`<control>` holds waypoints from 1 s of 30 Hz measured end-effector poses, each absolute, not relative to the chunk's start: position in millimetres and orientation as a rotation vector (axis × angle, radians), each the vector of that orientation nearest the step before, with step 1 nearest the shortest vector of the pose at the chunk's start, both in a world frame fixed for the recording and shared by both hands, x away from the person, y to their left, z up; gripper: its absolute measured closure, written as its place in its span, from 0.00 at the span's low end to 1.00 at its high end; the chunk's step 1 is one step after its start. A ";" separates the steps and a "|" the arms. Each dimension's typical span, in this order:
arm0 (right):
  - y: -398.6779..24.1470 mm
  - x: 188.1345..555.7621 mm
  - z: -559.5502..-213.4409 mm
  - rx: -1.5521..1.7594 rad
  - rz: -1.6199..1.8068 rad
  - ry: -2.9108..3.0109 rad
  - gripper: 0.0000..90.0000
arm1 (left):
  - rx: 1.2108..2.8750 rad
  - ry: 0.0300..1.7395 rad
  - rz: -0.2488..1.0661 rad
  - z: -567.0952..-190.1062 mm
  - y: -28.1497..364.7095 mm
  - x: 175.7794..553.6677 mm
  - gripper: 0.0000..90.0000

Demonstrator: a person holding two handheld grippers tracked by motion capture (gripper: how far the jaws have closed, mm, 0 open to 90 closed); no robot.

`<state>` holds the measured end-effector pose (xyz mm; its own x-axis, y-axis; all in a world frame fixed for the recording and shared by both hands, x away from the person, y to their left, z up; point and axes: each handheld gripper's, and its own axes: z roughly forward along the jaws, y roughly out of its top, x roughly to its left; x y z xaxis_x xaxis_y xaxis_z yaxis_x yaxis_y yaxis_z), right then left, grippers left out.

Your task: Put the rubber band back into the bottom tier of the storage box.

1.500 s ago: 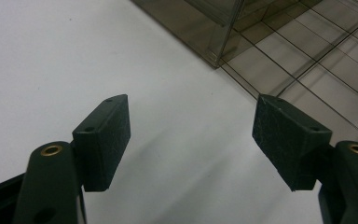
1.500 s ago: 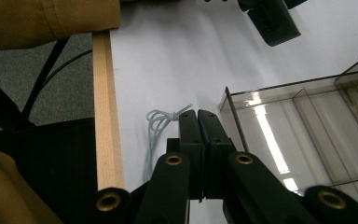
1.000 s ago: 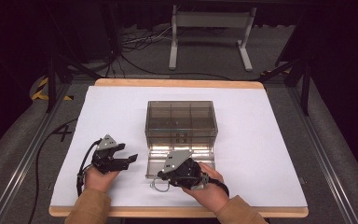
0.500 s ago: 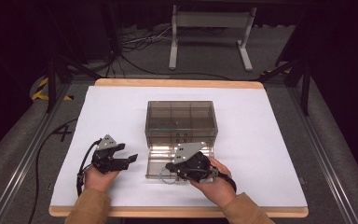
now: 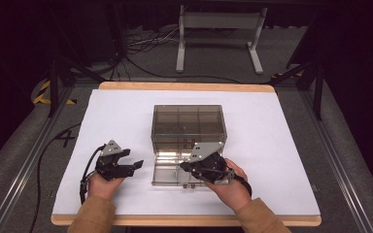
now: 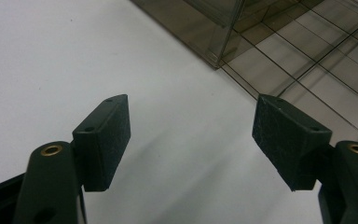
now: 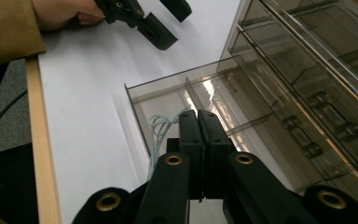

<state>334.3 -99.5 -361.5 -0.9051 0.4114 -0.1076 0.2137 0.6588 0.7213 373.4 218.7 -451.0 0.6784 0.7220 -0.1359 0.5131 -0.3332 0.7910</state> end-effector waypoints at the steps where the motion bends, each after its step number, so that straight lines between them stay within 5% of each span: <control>1: -100.6 335.0 -361.5 0.507 1.084 2.613 1.00 | 2.011 0.952 0.301 -451.0 218.6 373.4 0.32; 30: -108.2 349.7 -379.1 0.570 0.942 2.598 1.00 | 2.015 0.951 0.308 -451.1 218.2 373.3 0.32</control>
